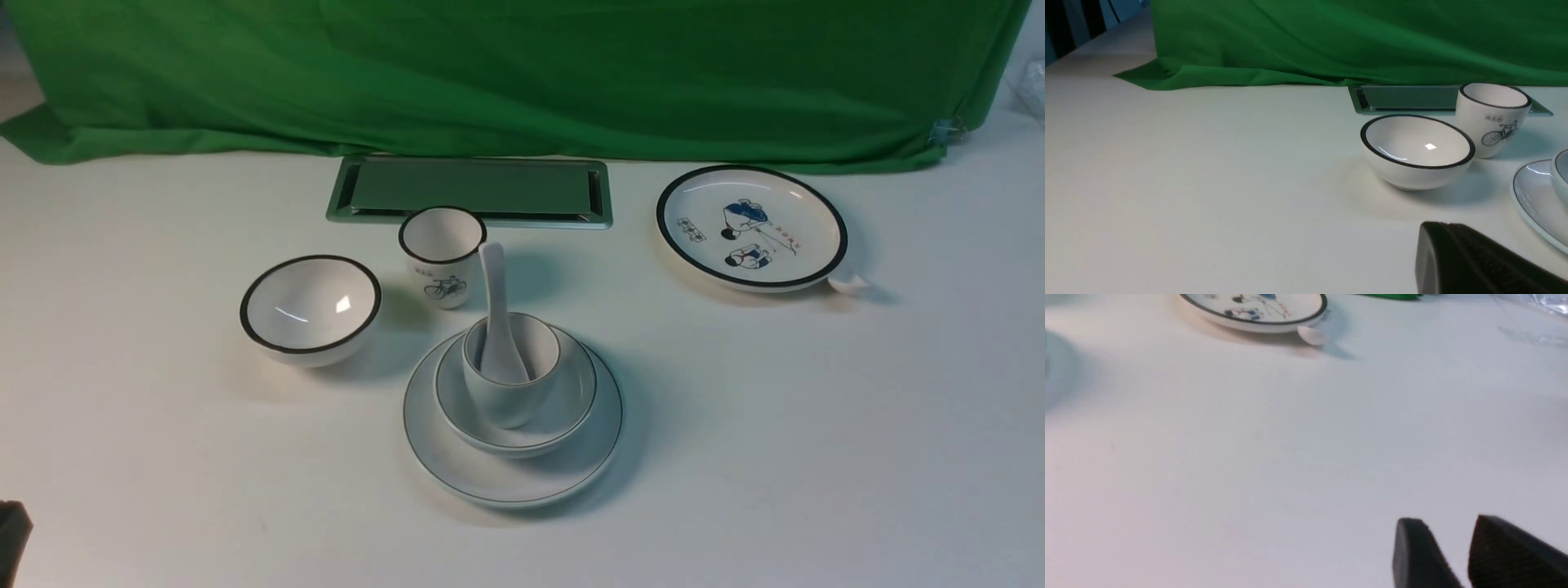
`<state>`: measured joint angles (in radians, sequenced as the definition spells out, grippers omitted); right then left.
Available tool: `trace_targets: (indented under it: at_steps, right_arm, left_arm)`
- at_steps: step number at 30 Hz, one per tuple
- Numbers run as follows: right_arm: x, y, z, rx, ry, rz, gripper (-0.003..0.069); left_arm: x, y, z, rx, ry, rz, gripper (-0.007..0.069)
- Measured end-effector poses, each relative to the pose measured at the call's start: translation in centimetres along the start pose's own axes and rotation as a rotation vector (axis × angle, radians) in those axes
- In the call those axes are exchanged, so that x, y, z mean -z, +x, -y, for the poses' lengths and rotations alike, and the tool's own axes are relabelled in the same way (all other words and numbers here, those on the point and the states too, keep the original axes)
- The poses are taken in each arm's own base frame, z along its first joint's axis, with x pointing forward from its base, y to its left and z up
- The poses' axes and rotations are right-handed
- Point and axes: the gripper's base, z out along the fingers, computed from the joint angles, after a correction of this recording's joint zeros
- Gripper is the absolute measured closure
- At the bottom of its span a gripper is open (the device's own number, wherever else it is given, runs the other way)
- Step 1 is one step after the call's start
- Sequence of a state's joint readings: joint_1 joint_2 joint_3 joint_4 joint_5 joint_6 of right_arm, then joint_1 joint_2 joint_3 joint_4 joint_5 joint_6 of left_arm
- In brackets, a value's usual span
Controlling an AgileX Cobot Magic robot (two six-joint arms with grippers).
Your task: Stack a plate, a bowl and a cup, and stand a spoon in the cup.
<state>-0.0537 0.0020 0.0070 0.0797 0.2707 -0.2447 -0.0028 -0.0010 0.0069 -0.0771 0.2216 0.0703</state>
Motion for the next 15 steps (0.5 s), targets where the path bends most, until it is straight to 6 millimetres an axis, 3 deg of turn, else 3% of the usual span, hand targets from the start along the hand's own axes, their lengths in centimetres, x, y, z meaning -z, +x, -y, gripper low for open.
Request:
trace_targets:
  at_steps: [15]
  right_arm:
    - [0.02,-0.05,-0.25,-0.001,-0.045,0.009,0.0421]
  left_arm:
    - [0.00,0.00,0.00,0.000,0.000,0.000,0.0622]
